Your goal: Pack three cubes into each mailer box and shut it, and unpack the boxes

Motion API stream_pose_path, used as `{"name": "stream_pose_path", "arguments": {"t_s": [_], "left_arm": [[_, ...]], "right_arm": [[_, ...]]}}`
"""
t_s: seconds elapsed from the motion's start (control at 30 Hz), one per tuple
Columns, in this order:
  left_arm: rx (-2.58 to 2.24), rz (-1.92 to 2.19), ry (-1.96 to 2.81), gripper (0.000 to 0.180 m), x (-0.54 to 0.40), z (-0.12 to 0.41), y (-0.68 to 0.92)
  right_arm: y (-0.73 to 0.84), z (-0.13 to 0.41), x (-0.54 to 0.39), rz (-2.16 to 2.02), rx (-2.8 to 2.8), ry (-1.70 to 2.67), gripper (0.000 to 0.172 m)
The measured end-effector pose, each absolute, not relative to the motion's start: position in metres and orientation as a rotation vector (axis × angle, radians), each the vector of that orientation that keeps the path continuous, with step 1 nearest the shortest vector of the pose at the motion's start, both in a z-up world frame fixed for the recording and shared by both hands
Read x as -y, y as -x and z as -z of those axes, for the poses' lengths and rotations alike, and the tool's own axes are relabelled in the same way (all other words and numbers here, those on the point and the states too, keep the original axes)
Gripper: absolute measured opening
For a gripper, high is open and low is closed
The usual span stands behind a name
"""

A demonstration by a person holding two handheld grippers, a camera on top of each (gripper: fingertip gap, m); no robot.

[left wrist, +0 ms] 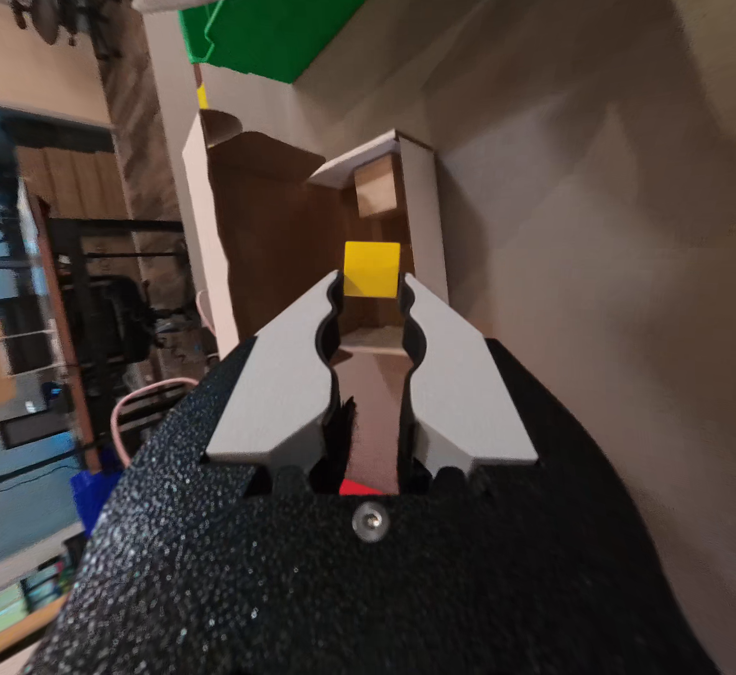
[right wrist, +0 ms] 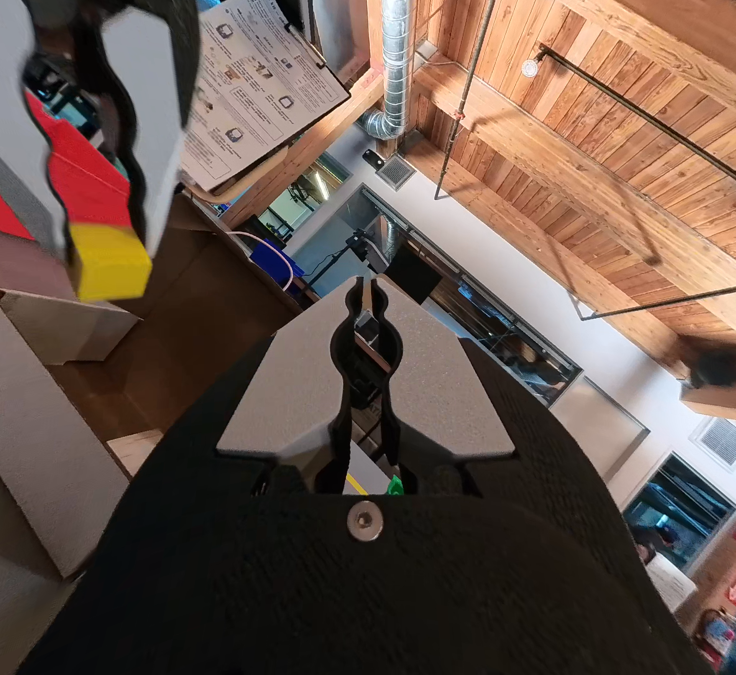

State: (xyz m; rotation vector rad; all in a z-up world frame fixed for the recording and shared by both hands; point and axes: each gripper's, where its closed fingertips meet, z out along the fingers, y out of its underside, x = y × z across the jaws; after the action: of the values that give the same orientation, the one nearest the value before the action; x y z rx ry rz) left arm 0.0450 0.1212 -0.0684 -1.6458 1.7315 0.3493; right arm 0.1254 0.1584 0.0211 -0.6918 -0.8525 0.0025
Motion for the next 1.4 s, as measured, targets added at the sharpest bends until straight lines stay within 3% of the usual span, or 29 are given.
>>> {"name": "stream_pose_path", "arguments": {"t_s": [0.67,1.4], "left_arm": [[-1.634,-0.135,2.135,0.026,-0.177,0.150,-0.053],[-1.619,0.064,2.156,0.030,-0.178,0.165,-0.056]], "right_arm": [[-0.119,-0.020,-0.152,-0.017,0.880,0.674,0.002],[-0.116,-0.019,-0.152,-0.019,0.895,0.678,0.002]]}}
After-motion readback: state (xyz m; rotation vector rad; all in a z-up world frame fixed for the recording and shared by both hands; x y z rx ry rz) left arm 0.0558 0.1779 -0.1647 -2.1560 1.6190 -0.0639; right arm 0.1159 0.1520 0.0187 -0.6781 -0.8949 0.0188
